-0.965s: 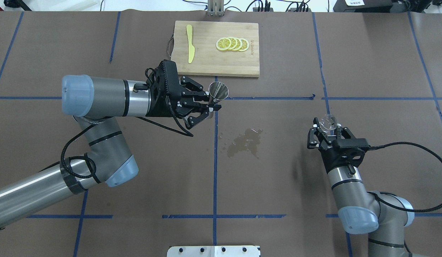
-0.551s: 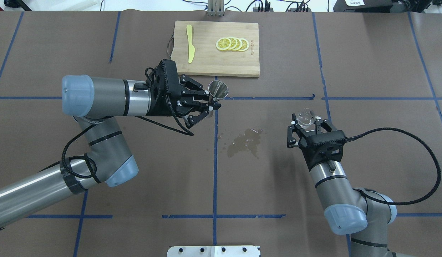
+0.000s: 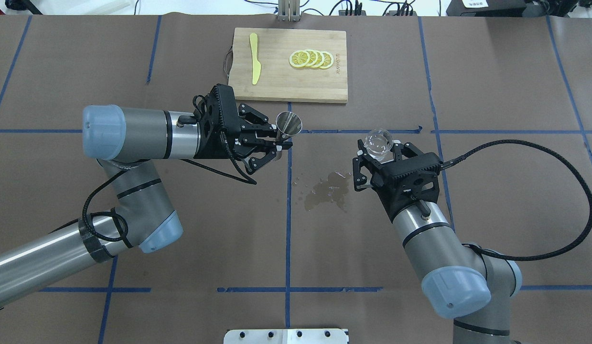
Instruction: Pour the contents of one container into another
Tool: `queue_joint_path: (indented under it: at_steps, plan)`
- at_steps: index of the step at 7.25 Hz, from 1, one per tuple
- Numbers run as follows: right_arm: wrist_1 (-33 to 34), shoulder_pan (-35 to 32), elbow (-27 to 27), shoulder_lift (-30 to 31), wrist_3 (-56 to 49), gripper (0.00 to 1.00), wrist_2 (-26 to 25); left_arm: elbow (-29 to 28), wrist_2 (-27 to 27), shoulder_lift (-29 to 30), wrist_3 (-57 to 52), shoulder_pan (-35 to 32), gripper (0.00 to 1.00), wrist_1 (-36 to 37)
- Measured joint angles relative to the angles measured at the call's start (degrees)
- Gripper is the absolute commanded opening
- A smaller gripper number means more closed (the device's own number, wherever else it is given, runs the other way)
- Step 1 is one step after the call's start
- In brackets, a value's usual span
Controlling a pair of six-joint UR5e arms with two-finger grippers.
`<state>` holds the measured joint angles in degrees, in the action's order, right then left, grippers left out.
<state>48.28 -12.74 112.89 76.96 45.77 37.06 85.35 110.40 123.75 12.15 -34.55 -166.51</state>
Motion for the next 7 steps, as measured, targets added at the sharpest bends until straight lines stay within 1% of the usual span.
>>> queue_joint_path:
  at_steps: [1,2,3,5,7]
  plan:
    - [5.8,-0.2,3.9,-1.4,-0.8,0.00,1.8,0.0,0.0,-0.2,-0.1,0.1,0.00,0.0]
    - [10.3,-0.3,5.7,-3.7,-2.0,0.00,3.0,0.1,0.0,-0.3,-0.1,0.2,0.00,-0.1]
    - [14.3,-0.9,6.3,-6.0,-3.6,0.00,3.9,0.1,0.0,-0.3,-0.1,0.4,0.00,-0.1]
    - [22.0,-4.1,6.5,-10.0,-7.1,0.00,8.3,0.1,0.0,-0.3,-0.1,0.6,0.00,-0.1]
    - [27.4,-5.7,6.2,-12.5,-8.2,0.00,10.3,0.2,0.0,-0.6,0.0,0.8,0.00,-0.2]
